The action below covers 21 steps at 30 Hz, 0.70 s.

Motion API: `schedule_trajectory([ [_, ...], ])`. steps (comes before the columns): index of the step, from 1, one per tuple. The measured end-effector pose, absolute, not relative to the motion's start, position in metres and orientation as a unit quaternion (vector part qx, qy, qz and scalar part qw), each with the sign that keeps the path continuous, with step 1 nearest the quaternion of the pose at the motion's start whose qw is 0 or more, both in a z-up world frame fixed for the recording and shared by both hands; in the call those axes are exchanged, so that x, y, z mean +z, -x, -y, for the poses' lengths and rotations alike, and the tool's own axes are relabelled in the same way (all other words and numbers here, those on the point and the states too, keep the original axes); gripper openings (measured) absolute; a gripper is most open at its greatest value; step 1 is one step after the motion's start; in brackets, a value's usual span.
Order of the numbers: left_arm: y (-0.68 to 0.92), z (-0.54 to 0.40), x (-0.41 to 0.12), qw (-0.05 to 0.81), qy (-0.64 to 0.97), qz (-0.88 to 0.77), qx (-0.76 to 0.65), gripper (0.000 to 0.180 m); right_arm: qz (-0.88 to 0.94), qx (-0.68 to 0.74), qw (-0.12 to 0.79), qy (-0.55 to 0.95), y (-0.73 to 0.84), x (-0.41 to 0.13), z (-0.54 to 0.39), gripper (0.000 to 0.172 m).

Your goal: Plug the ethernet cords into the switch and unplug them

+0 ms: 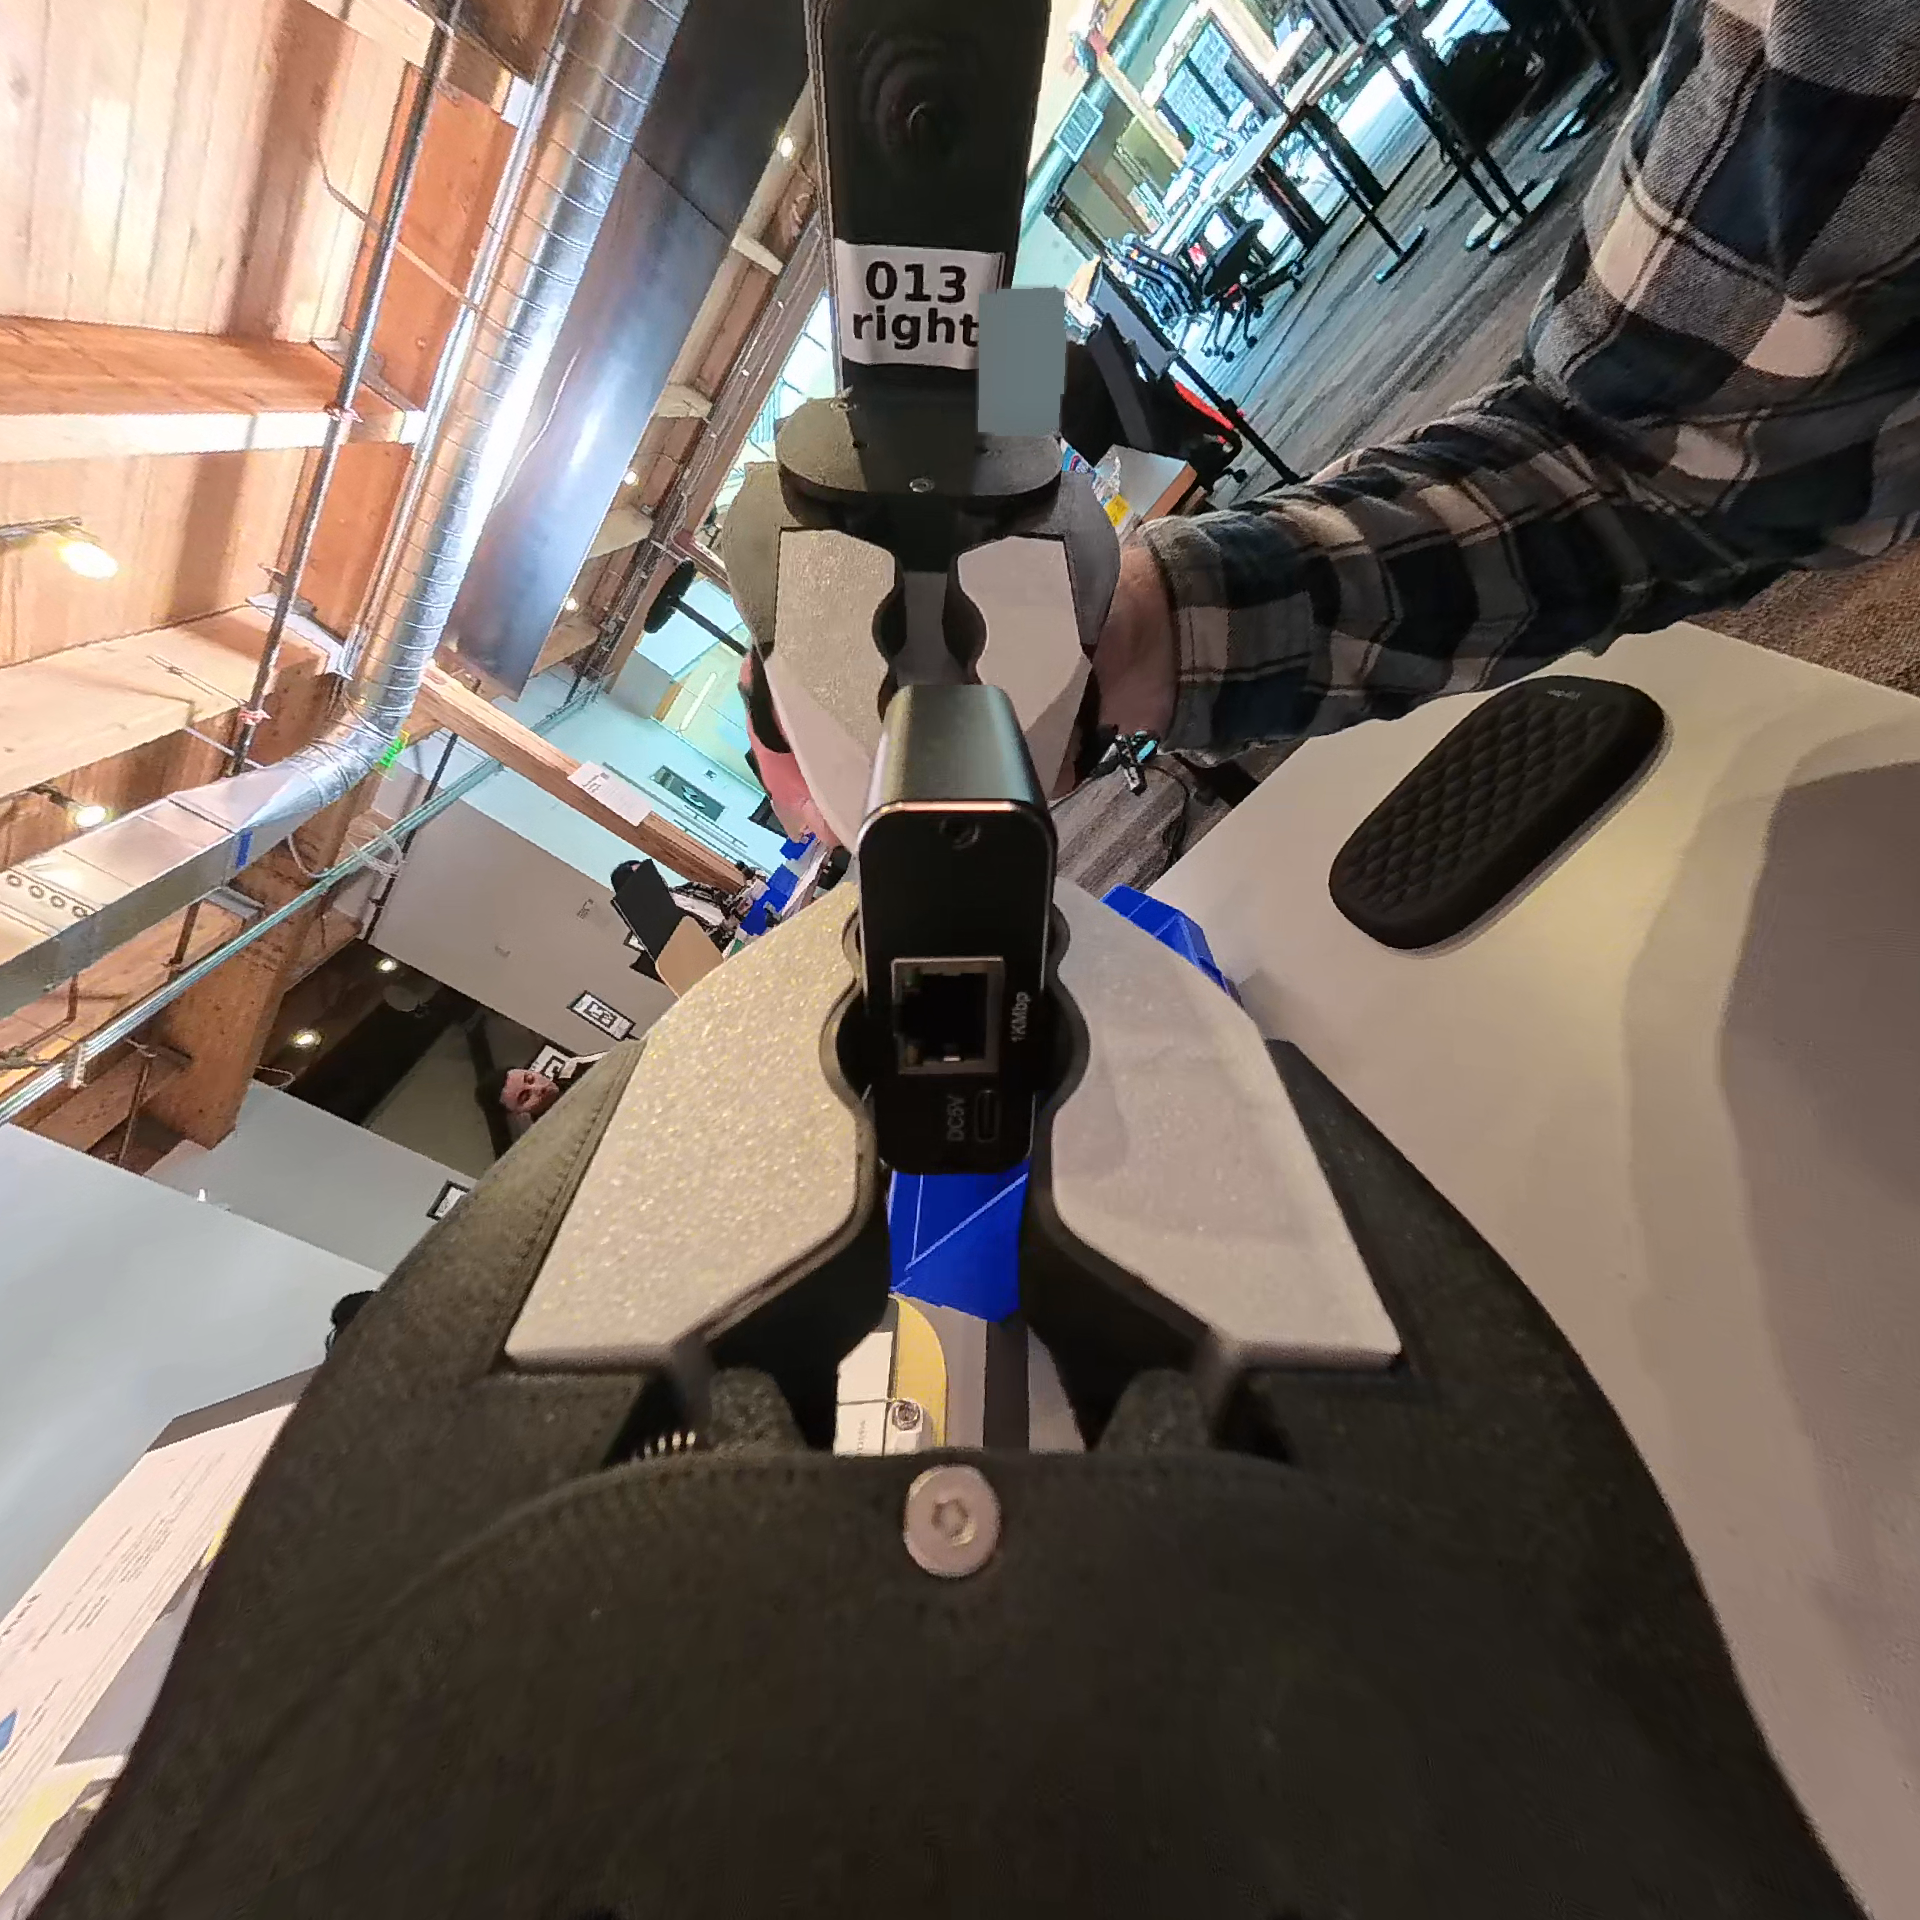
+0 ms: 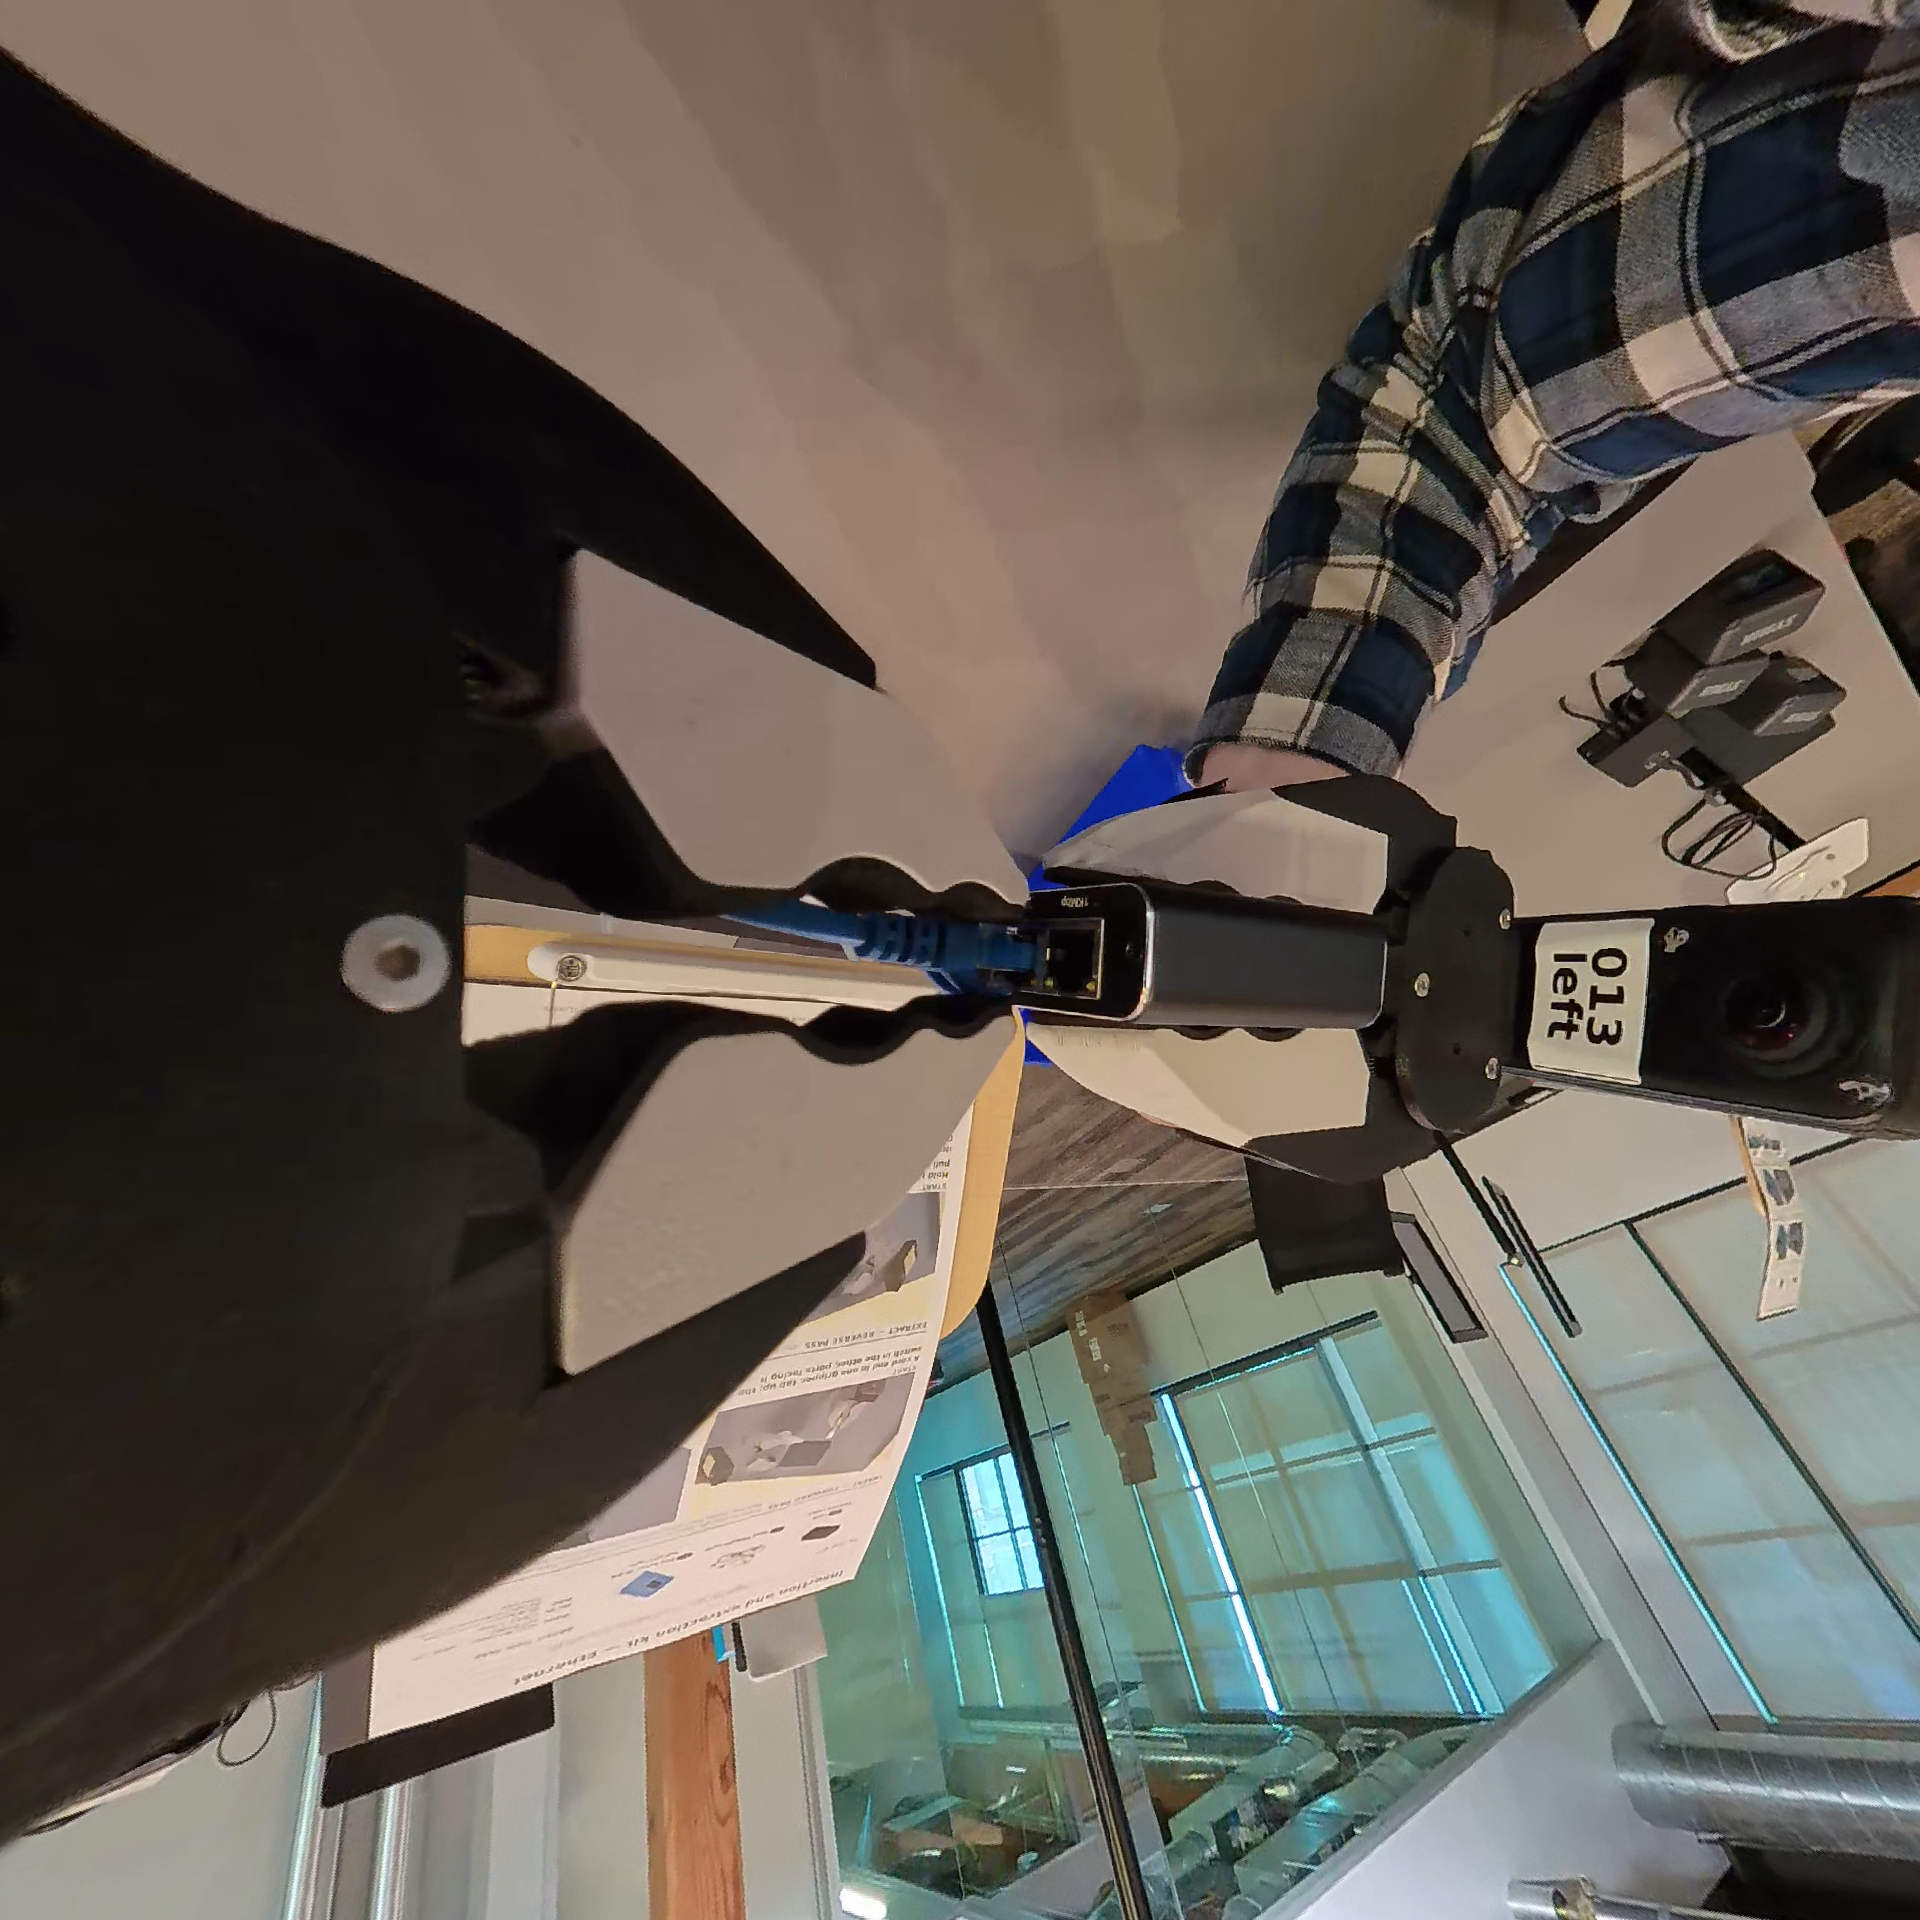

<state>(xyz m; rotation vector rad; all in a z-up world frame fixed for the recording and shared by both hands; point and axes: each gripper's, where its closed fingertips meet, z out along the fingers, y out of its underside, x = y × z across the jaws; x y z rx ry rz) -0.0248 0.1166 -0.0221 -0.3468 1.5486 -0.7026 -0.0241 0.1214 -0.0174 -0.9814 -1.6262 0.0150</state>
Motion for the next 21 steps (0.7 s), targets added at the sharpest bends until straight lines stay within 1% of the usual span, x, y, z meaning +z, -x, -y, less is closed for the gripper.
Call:
schedule_trajectory([
  [12, 0.0169, -0.1107, -0.0284, 0.638, 0.156, -0.69, -0.304, 0.027, 0.704, 0.006, 0.548, 0.453, 0.0227, -0.024, -0.1178, 0.011],
  [21, 0.0178, -0.1138, -0.0251, 0.641, 0.171, -0.684, -0.304, 0.027, 0.704, -0.007, 0.544, 0.457, 0.0239, -0.0211, -0.1177, 0.011],
])
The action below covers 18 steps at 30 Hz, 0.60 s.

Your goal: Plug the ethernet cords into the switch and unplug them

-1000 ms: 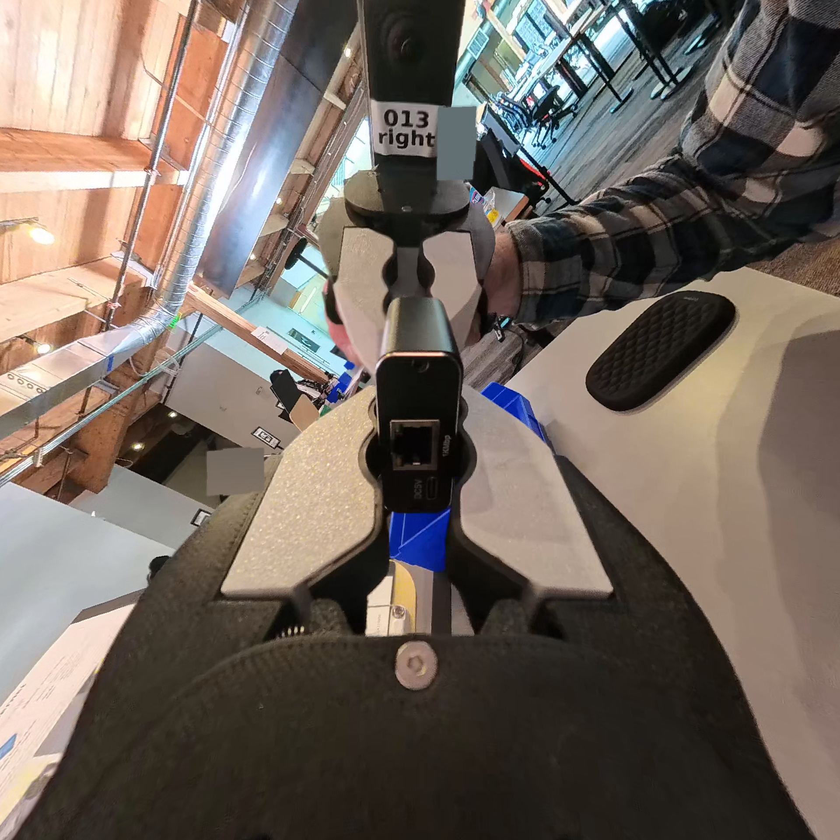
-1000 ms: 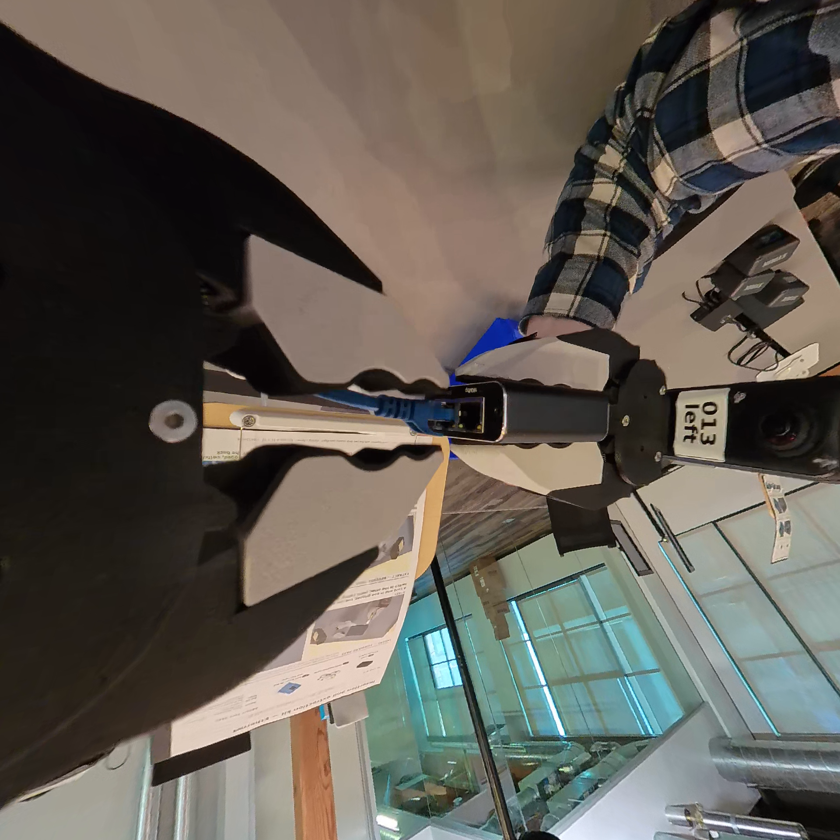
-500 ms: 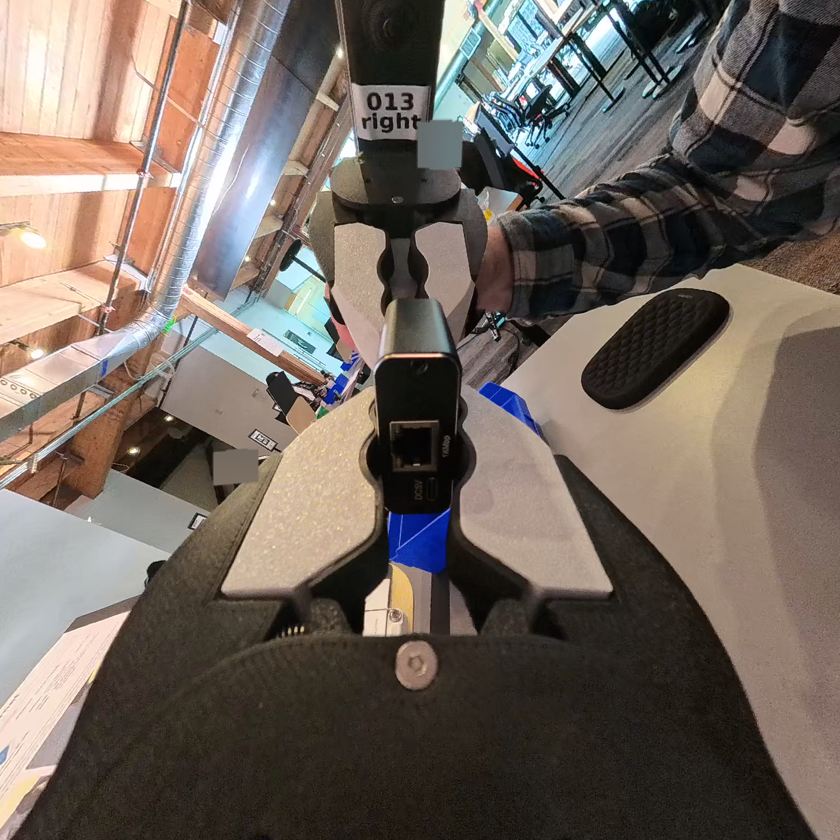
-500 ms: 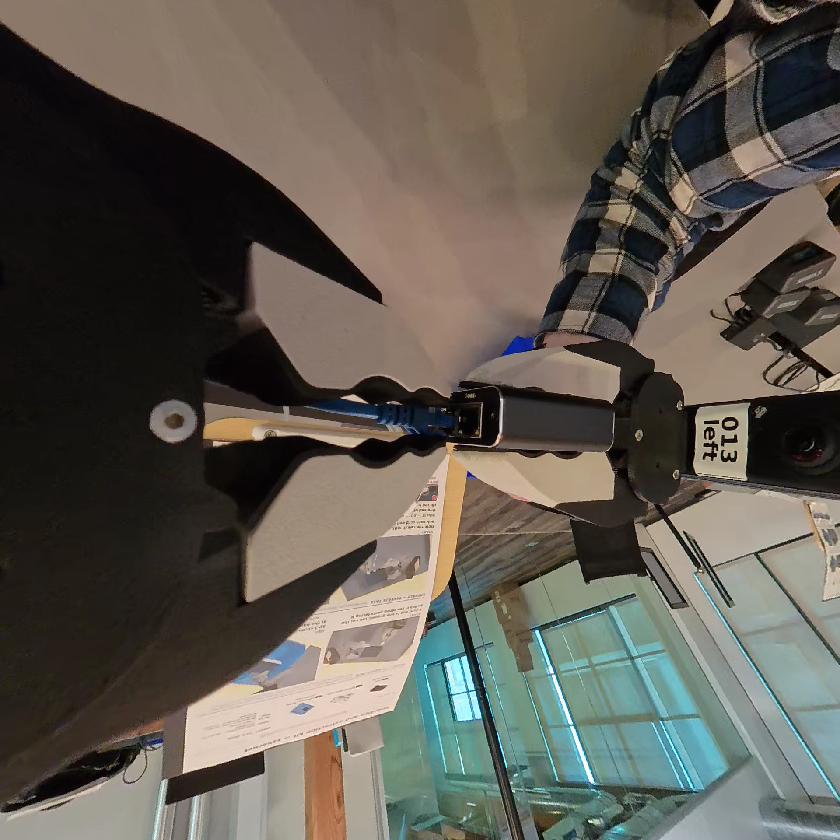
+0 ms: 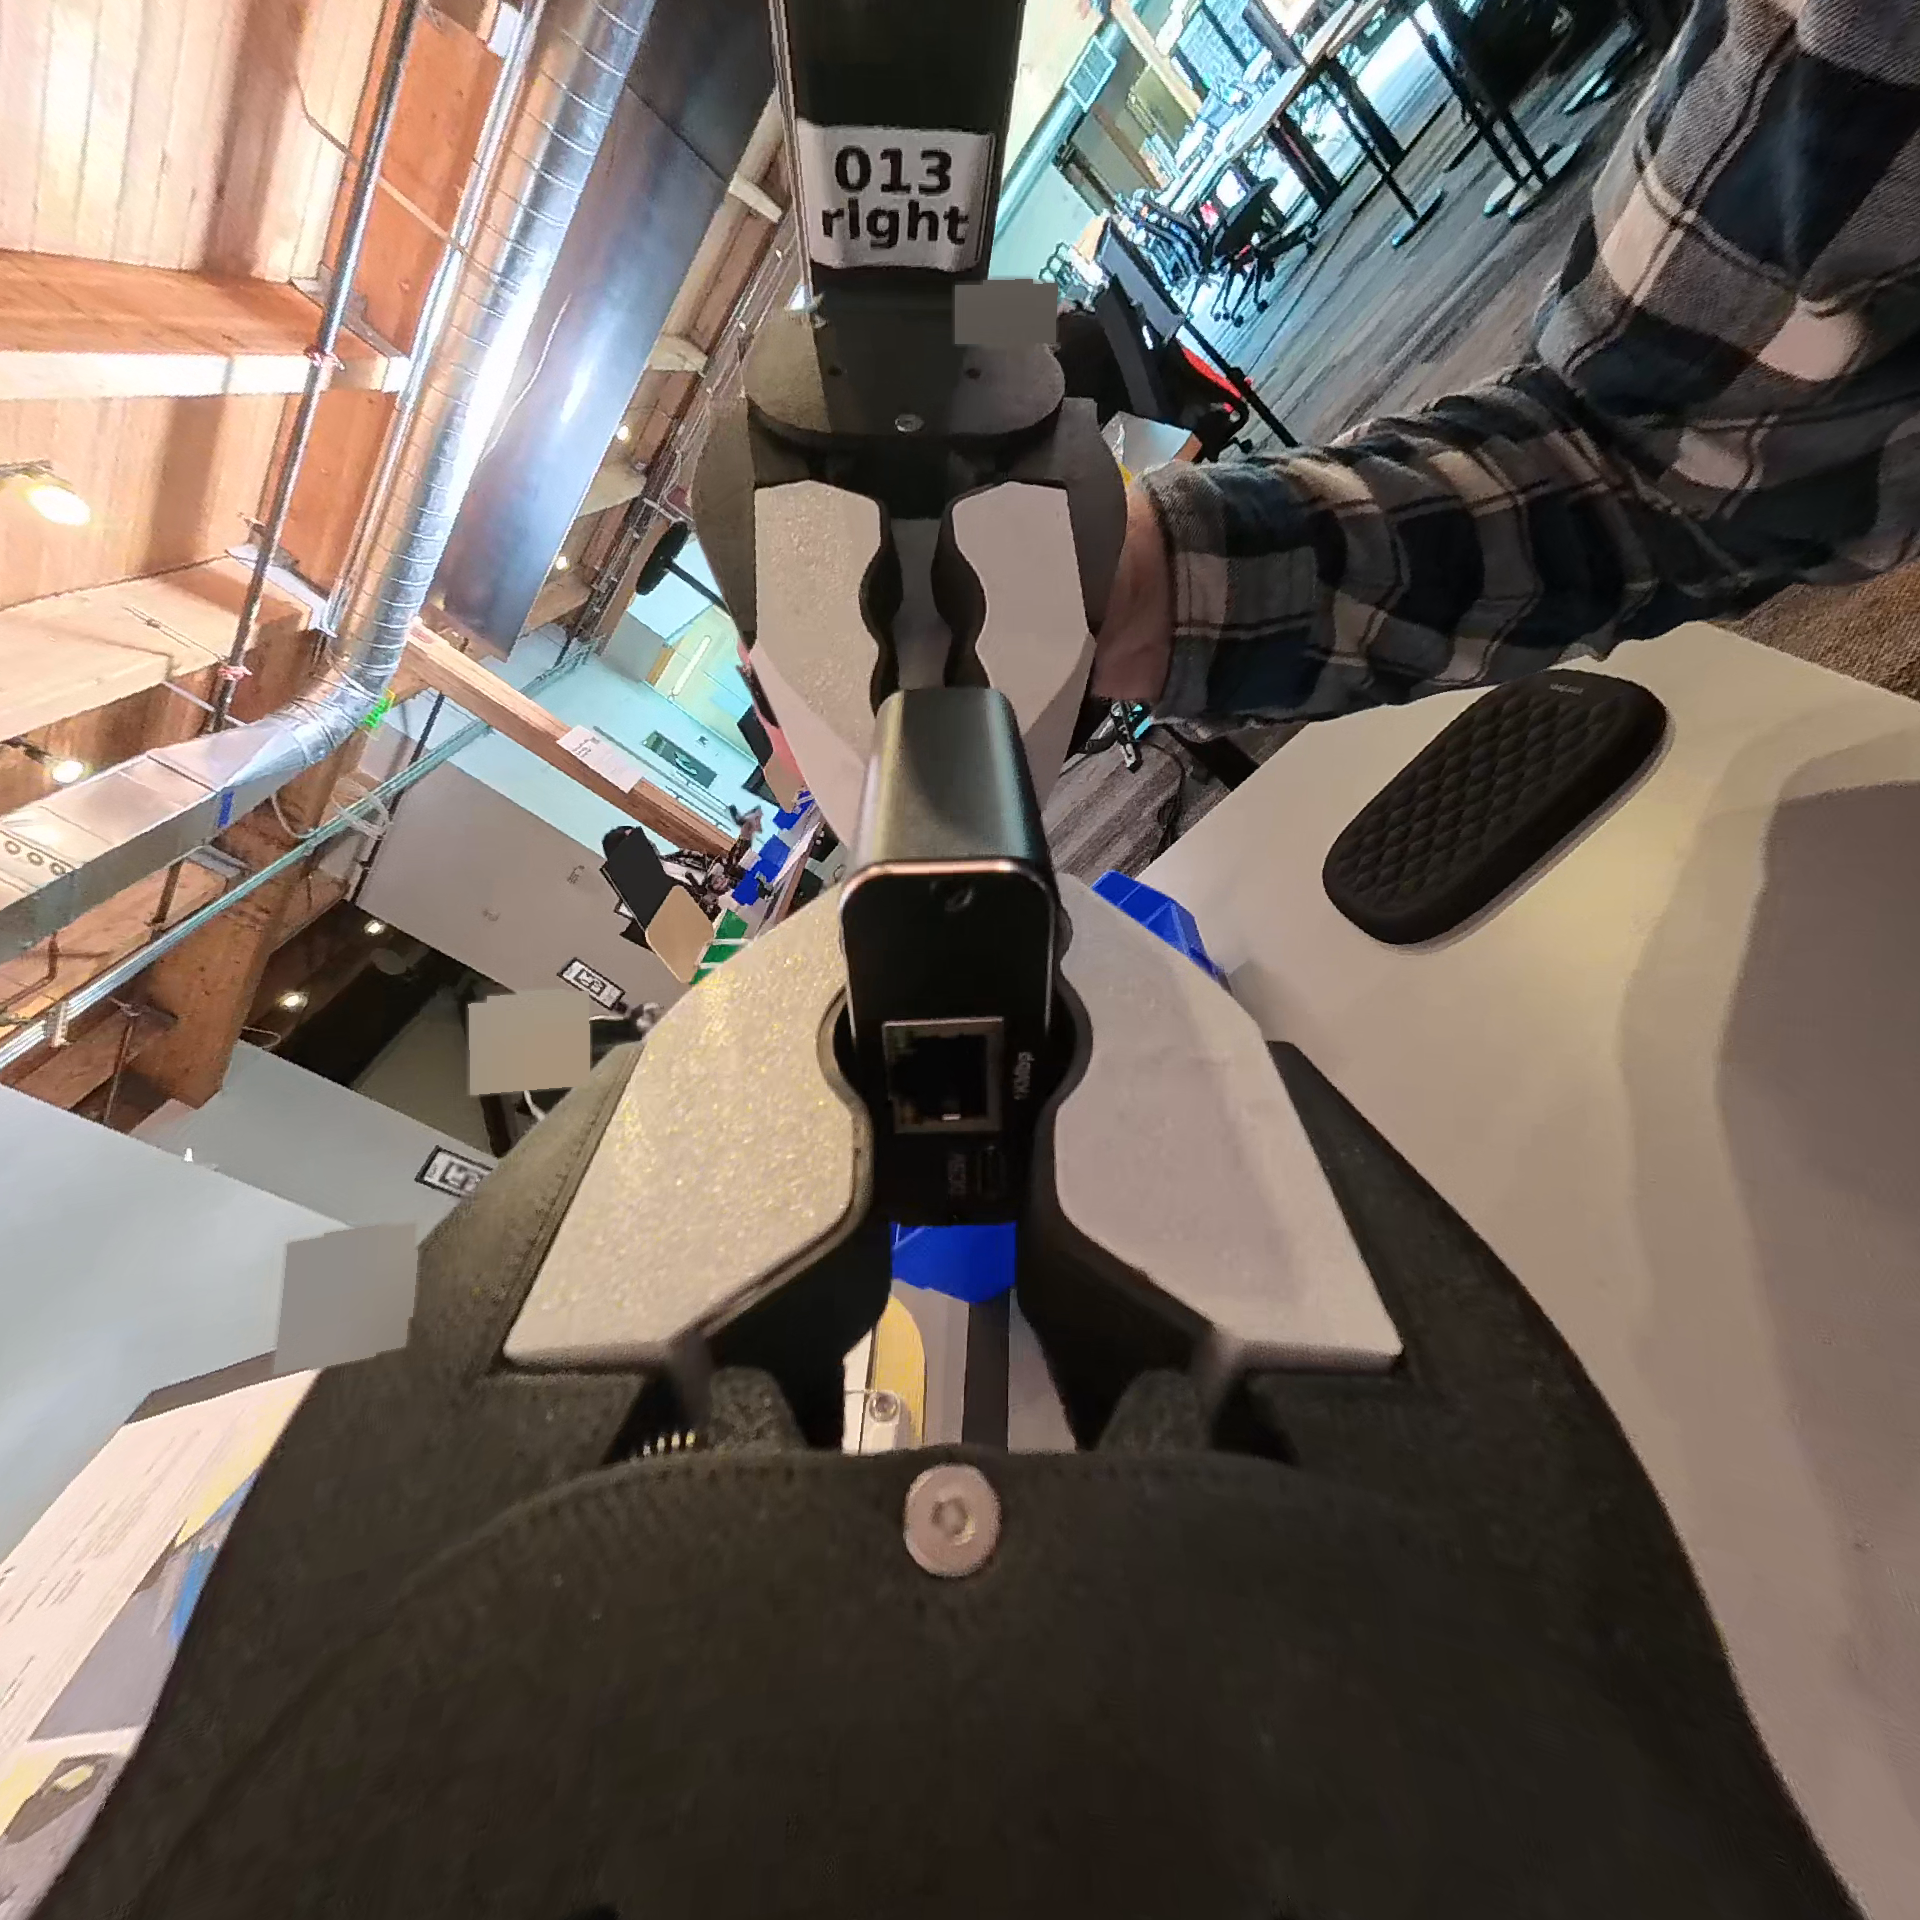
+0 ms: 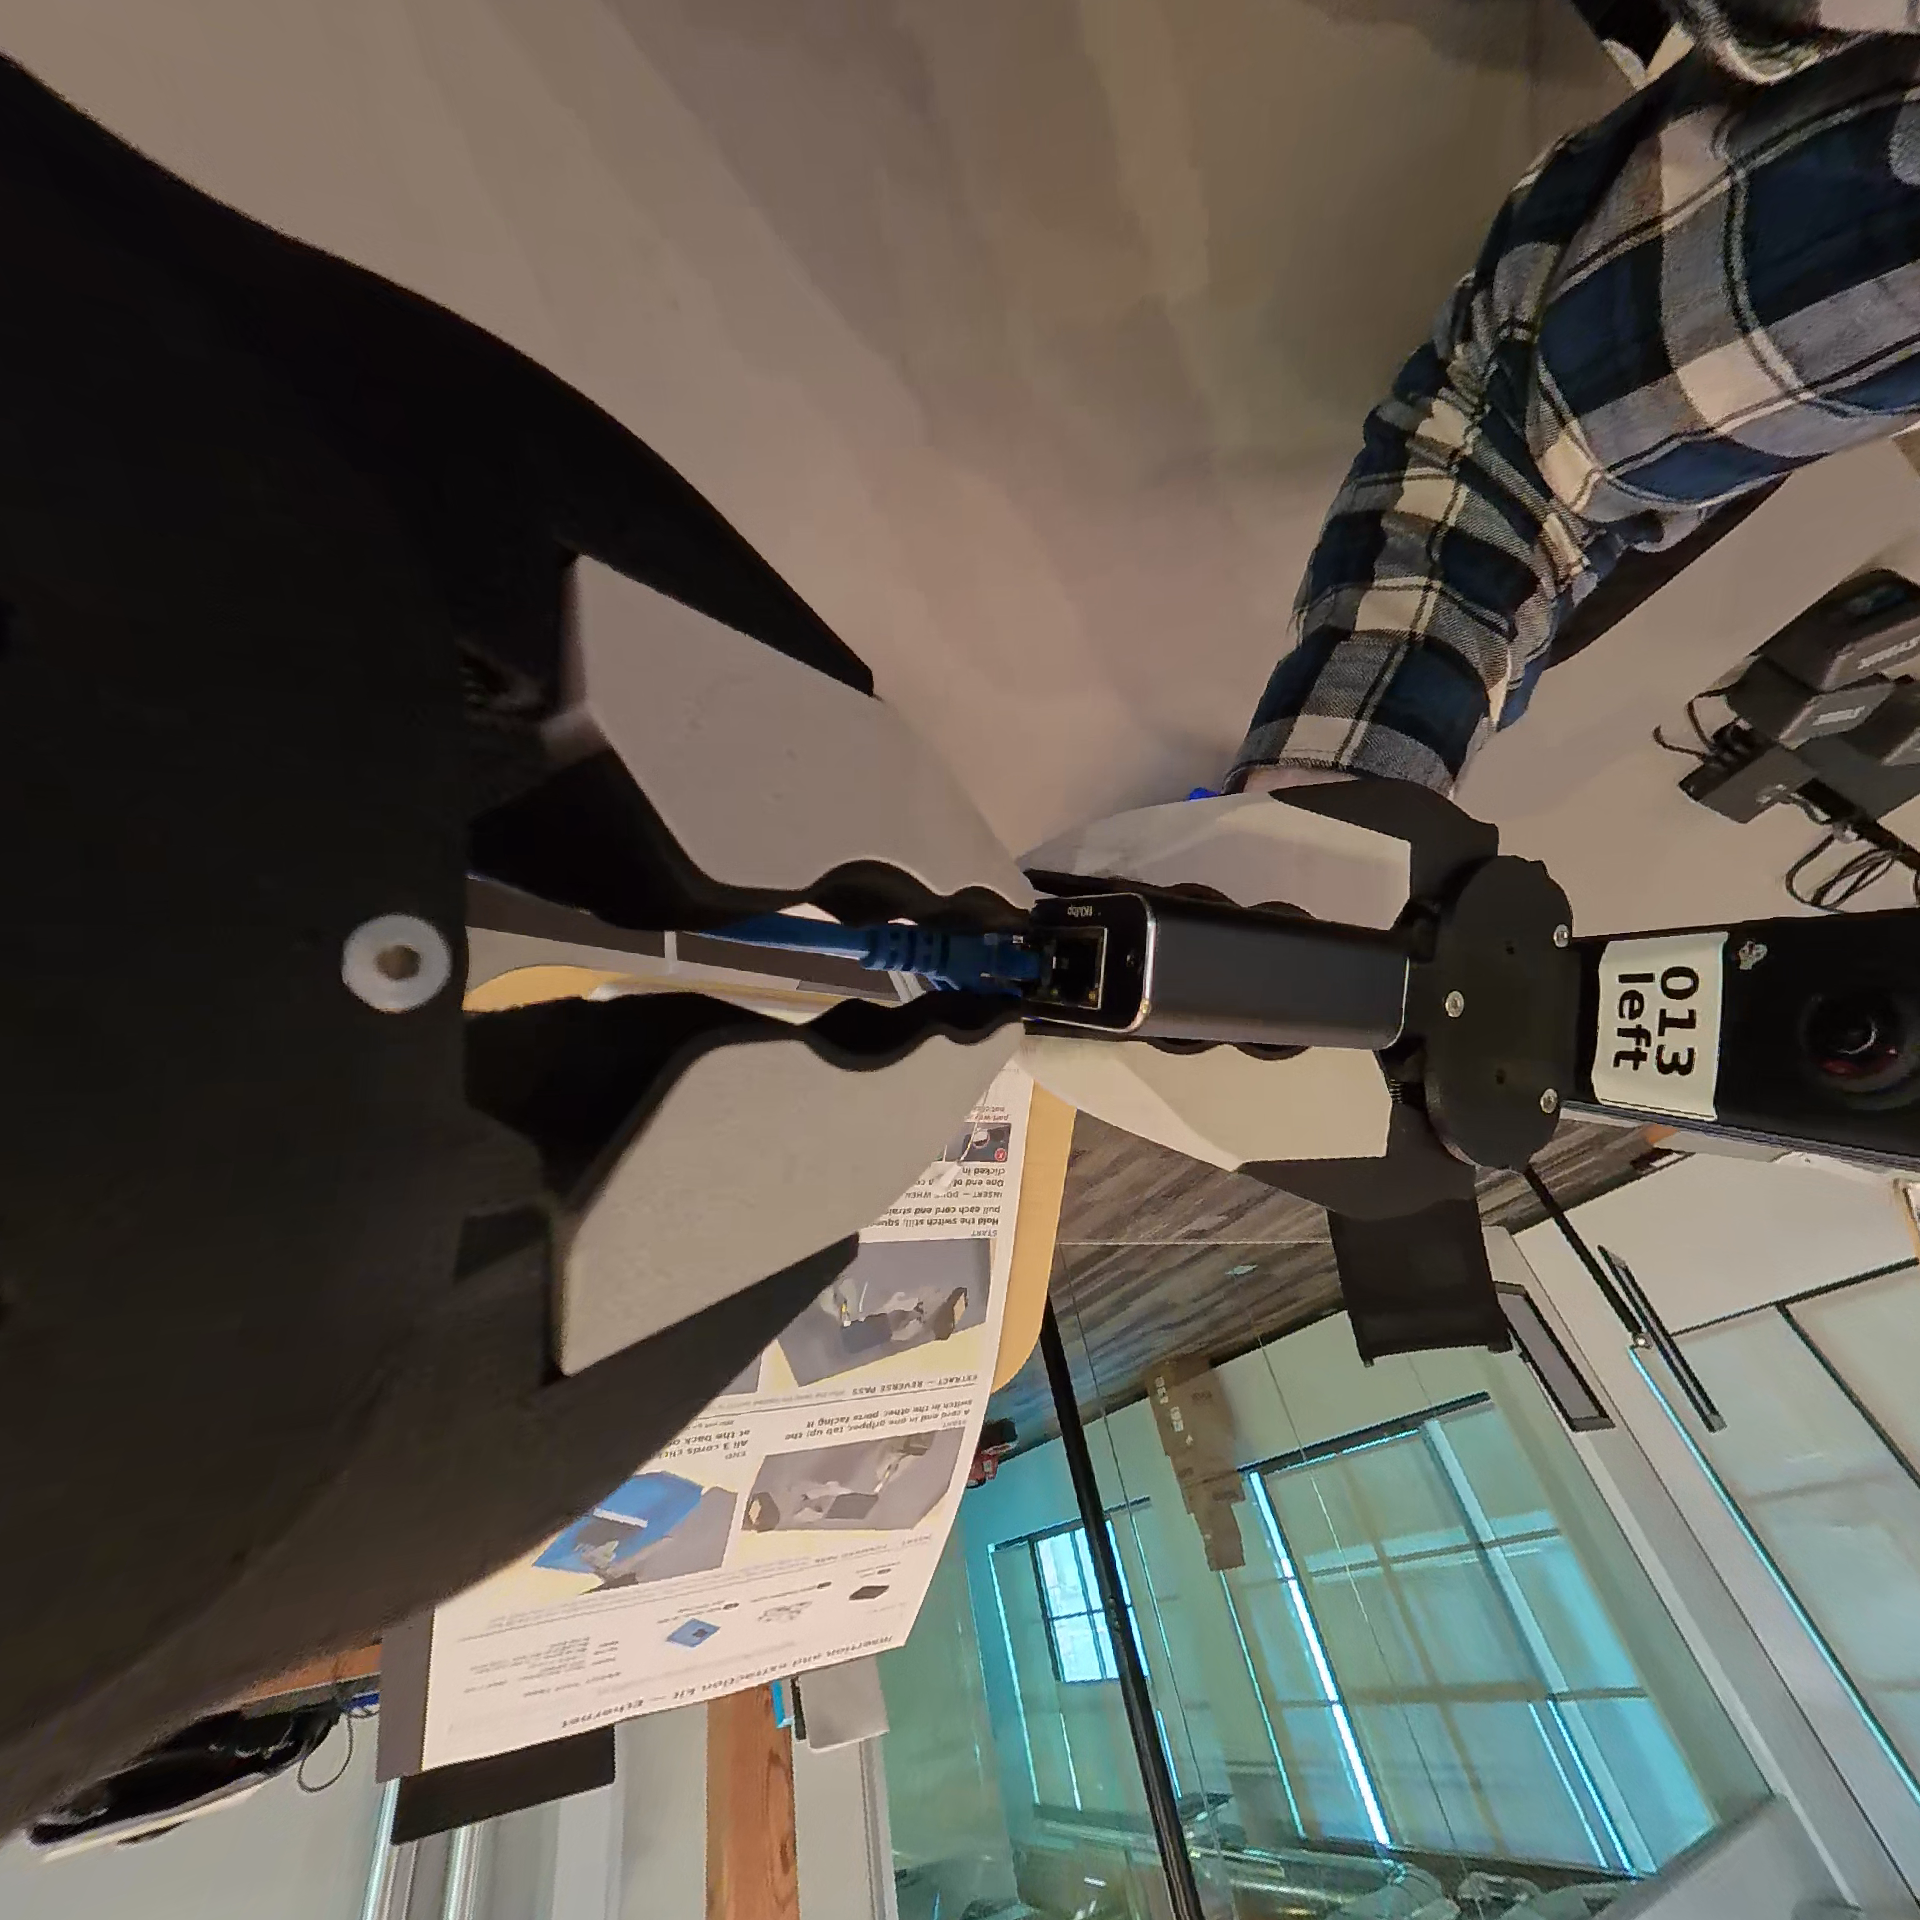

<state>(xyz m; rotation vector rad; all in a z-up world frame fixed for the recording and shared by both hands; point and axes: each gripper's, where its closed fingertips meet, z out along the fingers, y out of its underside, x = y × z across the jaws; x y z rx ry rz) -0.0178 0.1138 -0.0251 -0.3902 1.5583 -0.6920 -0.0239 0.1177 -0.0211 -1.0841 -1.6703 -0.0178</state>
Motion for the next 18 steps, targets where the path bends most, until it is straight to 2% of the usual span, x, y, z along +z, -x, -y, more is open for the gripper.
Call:
schedule_trajectory([
  [12, 0.004, -0.105, -0.034, 0.622, 0.185, -0.698, -0.303, 0.027, 0.703, 0.031, 0.527, 0.476, 0.009, -0.029, -0.108, 0.011],
  [18, 0.006, -0.105, -0.024, 0.626, 0.187, -0.677, -0.34, 0.027, 0.67, 0.019, 0.568, 0.478, 0.011, -0.021, -0.108, 0.011],
])
